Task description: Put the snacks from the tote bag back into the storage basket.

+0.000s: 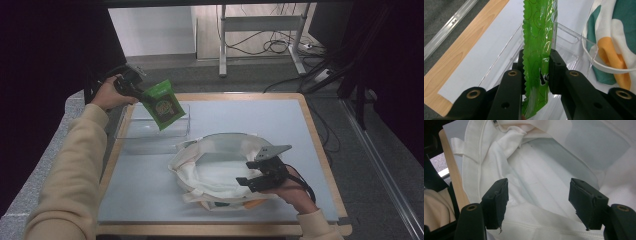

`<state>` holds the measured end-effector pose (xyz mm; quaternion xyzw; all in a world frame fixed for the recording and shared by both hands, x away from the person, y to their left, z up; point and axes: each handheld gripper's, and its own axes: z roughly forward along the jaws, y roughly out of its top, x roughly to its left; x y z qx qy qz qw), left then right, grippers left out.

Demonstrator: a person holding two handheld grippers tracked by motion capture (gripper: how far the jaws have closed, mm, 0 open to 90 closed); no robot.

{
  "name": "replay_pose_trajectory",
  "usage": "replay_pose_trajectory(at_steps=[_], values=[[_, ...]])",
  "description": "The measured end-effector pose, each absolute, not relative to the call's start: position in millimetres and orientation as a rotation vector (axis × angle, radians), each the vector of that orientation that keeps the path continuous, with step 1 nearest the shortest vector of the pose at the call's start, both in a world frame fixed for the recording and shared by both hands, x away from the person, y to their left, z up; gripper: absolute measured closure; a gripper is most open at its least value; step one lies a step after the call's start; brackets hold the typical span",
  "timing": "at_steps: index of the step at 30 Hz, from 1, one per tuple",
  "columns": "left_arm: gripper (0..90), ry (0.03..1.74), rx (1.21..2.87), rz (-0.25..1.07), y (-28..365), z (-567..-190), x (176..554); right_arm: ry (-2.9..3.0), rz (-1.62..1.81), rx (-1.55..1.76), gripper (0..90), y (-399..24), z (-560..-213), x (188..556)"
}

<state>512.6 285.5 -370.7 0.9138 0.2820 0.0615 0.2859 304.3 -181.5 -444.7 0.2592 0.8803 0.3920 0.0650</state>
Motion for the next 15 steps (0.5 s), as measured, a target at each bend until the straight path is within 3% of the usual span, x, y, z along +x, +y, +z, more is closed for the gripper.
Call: replay_pose_trajectory(at_steps=[15], values=[[75.7,0.763,2.539,0.119,269,-401,522,2.667,1.168,0.791,32.0,-182,-448,306]])
